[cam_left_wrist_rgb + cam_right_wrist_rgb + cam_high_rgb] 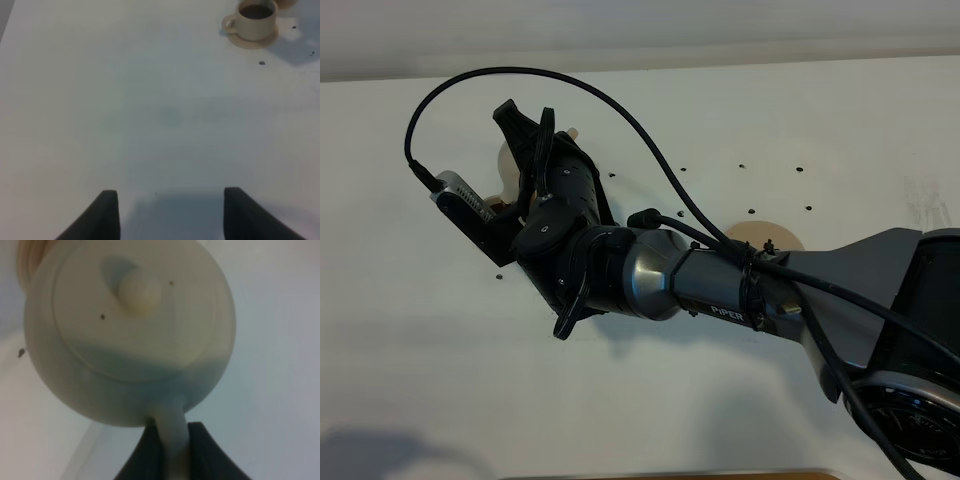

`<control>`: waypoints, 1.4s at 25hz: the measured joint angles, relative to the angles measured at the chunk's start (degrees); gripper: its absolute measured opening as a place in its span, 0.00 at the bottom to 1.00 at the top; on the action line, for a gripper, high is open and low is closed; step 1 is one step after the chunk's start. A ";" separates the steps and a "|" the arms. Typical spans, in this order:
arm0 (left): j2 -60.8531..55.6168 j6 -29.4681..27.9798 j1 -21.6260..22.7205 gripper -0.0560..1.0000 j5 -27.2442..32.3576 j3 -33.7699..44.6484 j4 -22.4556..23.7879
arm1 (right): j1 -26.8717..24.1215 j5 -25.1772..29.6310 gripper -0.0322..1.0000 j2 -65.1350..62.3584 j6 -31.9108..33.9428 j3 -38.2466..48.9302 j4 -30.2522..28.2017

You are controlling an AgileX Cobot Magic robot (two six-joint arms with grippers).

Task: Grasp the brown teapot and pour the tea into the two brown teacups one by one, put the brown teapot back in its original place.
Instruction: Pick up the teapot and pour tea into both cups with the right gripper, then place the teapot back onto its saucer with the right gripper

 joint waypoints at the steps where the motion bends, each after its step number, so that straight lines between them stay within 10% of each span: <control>1: 0.00 0.00 0.00 0.55 0.00 0.00 0.00 | 0.00 0.00 0.11 0.00 0.00 0.00 0.05; 25: 0.00 0.00 0.00 0.55 0.00 0.00 0.00 | -0.11 -0.41 0.11 -0.14 21.64 -0.02 12.33; 35: 0.00 0.00 0.00 0.55 0.00 0.00 0.00 | -2.58 2.18 0.11 -10.97 33.33 -0.52 36.06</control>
